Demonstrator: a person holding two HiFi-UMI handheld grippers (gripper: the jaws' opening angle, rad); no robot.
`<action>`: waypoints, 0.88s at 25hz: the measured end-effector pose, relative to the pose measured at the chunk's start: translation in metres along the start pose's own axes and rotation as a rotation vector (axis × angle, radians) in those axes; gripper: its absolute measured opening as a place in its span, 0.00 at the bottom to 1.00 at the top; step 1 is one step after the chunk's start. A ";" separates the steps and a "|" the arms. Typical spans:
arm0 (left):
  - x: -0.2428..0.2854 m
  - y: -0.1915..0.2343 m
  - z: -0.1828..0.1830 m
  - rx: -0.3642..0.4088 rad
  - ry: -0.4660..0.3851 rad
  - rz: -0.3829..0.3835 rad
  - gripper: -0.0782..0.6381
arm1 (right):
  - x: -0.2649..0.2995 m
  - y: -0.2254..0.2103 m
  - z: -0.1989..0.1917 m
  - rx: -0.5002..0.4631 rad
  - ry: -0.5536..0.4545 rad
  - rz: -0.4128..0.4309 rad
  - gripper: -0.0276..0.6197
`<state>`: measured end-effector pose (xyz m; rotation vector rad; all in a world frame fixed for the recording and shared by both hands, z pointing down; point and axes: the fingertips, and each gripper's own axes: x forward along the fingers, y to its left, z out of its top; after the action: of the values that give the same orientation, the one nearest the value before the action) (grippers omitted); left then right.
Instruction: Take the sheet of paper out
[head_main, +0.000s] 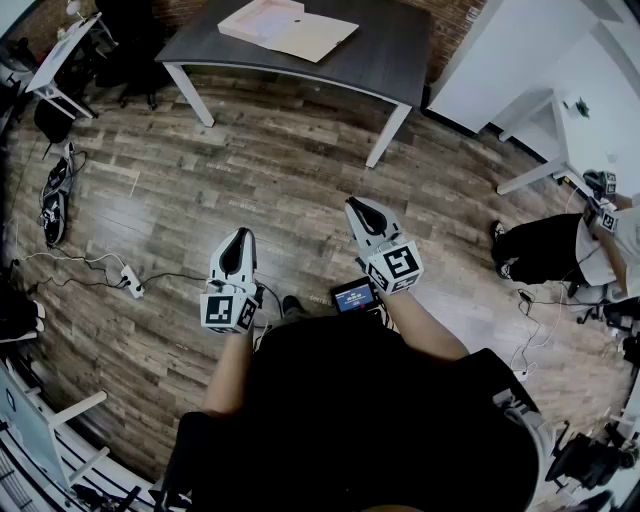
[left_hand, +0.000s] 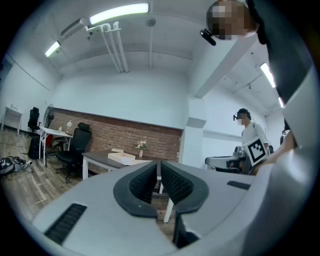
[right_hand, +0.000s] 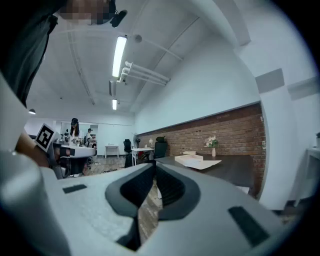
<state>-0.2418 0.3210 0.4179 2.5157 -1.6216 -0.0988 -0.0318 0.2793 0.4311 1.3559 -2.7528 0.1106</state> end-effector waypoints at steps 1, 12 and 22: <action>0.004 -0.008 0.002 0.006 -0.008 0.002 0.13 | -0.003 -0.005 -0.001 -0.001 -0.001 0.013 0.08; 0.017 -0.053 -0.006 0.023 -0.018 0.015 0.13 | -0.032 -0.039 0.002 0.030 -0.068 0.018 0.08; 0.035 -0.084 -0.007 0.018 -0.014 0.043 0.13 | -0.048 -0.065 0.001 0.051 -0.072 0.080 0.08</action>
<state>-0.1508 0.3238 0.4125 2.4973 -1.6886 -0.0980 0.0488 0.2771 0.4280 1.2864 -2.8834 0.1400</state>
